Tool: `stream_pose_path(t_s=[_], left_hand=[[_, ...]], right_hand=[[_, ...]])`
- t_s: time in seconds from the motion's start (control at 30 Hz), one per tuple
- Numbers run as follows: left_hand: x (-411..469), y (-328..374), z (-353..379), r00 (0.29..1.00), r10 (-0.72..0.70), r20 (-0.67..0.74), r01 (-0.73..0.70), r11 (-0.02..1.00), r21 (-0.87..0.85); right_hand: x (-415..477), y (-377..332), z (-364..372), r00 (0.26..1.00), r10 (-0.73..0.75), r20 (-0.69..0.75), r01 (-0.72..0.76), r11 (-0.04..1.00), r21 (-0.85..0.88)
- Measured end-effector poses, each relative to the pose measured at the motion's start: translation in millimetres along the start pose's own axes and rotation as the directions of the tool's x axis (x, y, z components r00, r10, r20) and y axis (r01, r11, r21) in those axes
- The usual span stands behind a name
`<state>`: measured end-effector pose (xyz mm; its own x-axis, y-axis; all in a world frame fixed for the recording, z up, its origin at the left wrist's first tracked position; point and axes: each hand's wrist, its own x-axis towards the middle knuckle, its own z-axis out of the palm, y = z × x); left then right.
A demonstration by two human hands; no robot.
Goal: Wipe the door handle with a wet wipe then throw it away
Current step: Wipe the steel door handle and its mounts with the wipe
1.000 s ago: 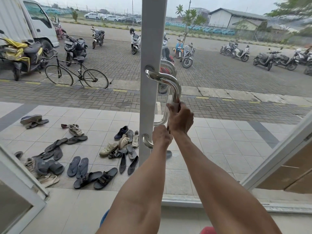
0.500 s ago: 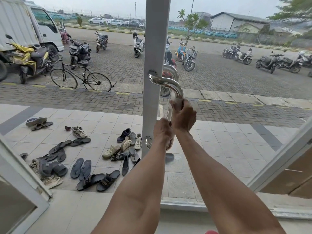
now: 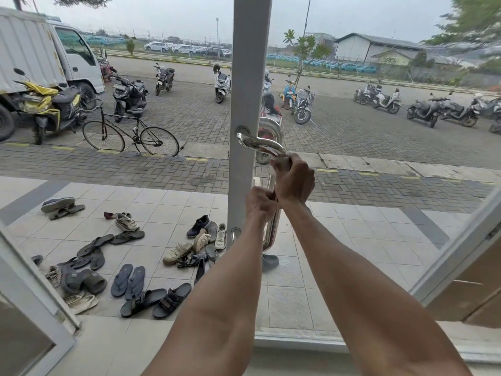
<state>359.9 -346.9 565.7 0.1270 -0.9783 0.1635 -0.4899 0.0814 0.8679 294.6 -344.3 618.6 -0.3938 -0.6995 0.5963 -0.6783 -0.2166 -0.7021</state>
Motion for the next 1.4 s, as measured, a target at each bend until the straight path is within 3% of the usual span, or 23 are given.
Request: stream_pose_path(t_s=[0.2,0.47,0.7,1.03,1.17,1.4], left_hand=[[2.4,5.8,-3.6,0.999,0.014,-0.036,-0.017,0.997,-0.076],[4.2,10.2,-11.2,1.000,-0.021,-0.022,0.015,0.971,-0.238],[7.0,24.4,-18.0,0.998,-0.012,-0.057,0.003,0.990,-0.143],[3.6,38.4,-27.3,0.993,-0.006,-0.114,-0.018,0.979,-0.202],[4.1,34.7,-22.4,0.996,-0.001,-0.085,-0.030,0.931,-0.365],[1.9,33.6,-24.8,0.997,0.008,-0.080,-0.046,0.868,-0.494]], right_hand=[[-3.6,-0.1,-3.1,0.999,-0.038,-0.008,0.038,0.999,-0.014],[-9.0,7.6,-1.8,1.000,0.015,0.027,-0.014,0.999,-0.042],[2.4,-13.8,-5.3,0.999,0.032,0.020,-0.031,0.998,-0.055],[12.0,-34.4,-9.9,0.976,-0.205,0.078,0.217,0.948,-0.233],[14.6,-22.7,-13.9,0.963,-0.235,0.133,0.256,0.950,-0.179],[13.8,-12.9,-17.8,0.982,-0.176,0.074,0.178,0.984,-0.025]])
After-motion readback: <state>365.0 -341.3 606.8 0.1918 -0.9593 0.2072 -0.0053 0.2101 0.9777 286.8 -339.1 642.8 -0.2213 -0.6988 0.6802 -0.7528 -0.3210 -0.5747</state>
